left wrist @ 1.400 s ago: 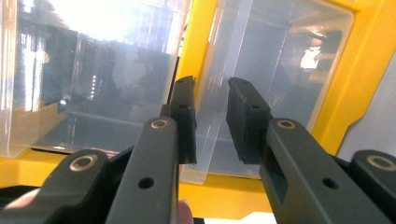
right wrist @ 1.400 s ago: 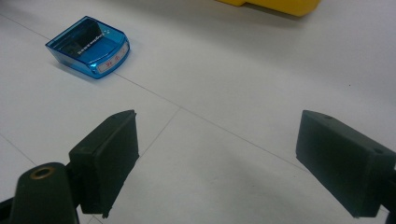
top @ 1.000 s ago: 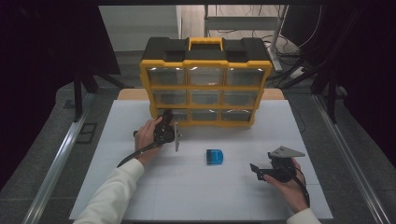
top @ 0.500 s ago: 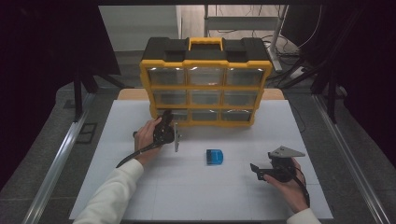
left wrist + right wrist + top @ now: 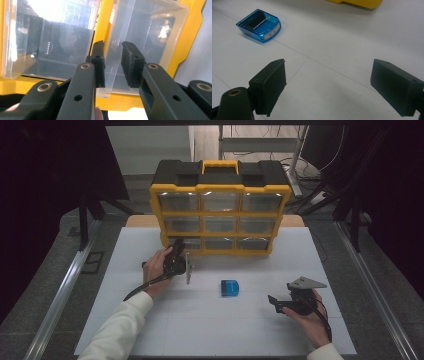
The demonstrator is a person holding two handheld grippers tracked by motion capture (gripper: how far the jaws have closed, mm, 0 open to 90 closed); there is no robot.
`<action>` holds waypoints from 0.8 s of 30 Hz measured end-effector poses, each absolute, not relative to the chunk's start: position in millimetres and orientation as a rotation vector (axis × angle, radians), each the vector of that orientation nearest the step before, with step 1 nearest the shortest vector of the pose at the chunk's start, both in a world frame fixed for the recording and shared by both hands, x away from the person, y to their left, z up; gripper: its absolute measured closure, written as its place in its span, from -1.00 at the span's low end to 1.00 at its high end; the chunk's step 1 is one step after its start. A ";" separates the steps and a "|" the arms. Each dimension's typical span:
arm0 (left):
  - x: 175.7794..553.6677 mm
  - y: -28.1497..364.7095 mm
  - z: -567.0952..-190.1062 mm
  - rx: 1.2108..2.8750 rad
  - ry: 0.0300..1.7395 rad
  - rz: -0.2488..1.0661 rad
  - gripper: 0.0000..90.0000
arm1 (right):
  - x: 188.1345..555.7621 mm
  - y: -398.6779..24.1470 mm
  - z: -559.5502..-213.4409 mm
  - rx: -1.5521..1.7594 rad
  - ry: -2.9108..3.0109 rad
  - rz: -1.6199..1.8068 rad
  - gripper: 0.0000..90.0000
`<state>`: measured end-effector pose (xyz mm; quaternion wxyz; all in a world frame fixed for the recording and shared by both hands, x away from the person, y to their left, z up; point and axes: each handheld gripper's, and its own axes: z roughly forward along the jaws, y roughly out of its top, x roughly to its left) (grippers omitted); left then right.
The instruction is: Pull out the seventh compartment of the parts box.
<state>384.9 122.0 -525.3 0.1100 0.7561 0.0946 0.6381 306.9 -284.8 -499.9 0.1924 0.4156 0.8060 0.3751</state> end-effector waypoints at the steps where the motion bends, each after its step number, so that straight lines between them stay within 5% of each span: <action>1: 384.6 122.1 -525.2 2.222 0.278 1.876 0.63 | 307.0 -284.7 -499.9 1.166 2.263 1.053 -0.70; 24: 372.3 124.2 -524.0 2.221 0.263 1.855 0.63 | 307.0 -284.6 -500.2 1.167 2.264 1.049 -0.70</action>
